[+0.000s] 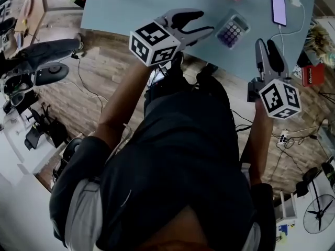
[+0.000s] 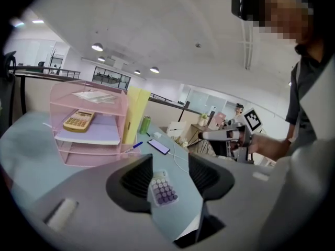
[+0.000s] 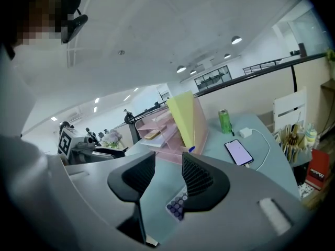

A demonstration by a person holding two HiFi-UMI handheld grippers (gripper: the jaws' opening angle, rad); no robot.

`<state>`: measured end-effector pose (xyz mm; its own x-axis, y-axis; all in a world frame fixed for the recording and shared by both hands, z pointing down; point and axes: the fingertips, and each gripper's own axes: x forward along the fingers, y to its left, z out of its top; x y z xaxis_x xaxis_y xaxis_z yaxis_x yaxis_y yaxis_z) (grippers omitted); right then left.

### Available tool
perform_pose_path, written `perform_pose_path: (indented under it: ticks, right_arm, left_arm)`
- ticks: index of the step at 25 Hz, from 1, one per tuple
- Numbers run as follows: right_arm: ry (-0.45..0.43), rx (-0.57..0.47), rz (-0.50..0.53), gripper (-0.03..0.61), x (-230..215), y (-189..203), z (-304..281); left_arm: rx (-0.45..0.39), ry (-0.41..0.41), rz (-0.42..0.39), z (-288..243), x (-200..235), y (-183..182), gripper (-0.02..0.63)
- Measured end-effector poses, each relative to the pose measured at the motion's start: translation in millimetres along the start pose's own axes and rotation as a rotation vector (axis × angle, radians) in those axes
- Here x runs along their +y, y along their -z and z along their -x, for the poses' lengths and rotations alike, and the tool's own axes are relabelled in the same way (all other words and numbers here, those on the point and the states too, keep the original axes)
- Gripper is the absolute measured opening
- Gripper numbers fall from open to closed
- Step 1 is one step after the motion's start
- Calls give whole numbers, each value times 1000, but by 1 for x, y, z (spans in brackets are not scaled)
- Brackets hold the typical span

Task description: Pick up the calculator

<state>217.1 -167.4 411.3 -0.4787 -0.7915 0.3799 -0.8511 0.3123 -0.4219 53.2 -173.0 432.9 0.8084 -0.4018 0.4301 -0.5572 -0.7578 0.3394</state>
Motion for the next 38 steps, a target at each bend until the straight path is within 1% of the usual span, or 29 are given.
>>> perform_pose_path:
  ticks: [9, 13, 21, 26, 38]
  right_arm:
    - [25, 60, -52, 144, -21, 34, -30]
    - [35, 98, -85, 144, -29, 52, -42]
    - [52, 171, -160, 147, -56, 93, -64]
    - [53, 222, -182, 166, -68, 115, -77]
    - [40, 337, -236, 198, -81, 165, -103]
  left_arm:
    - [73, 21, 110, -24, 22, 45, 261]
    - [108, 35, 137, -34, 28, 64, 261]
    - [189, 68, 156, -75, 33, 103, 261]
    - [238, 88, 168, -97, 37, 126, 264]
    - [325, 110, 161, -127, 40, 160, 276]
